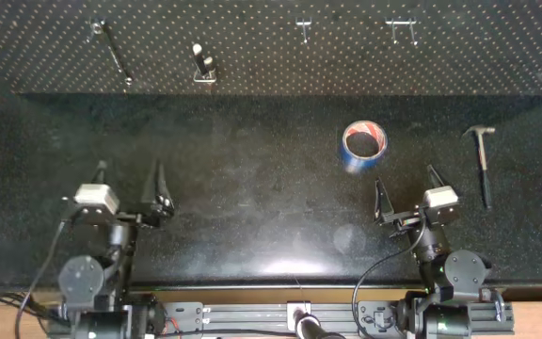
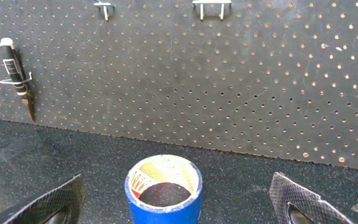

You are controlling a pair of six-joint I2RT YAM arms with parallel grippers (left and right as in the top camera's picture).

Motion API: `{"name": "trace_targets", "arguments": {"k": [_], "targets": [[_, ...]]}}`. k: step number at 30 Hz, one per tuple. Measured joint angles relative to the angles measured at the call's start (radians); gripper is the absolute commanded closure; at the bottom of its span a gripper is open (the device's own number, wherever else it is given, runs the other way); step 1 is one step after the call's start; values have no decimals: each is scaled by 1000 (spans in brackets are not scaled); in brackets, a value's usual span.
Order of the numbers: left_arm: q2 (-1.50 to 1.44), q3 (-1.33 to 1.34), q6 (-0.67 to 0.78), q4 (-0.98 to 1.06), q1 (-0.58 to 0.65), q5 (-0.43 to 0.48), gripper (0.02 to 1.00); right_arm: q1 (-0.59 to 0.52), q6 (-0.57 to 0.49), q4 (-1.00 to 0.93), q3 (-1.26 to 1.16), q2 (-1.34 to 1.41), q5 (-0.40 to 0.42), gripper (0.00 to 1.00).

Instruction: Place Tools Onto Pegboard

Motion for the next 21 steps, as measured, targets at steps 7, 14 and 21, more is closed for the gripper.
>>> {"name": "trace_targets", "arguments": {"k": [7, 14, 21], "targets": [[-180, -235, 181, -17, 26, 123, 25, 0, 0, -1, 0, 0, 0, 25], [-181, -235, 181, -17, 26, 123, 25, 0, 0, -1, 0, 0, 0, 25], [-181, -235, 181, -17, 26, 123, 25, 0, 0, -13, 2, 19, 0, 25]]}}
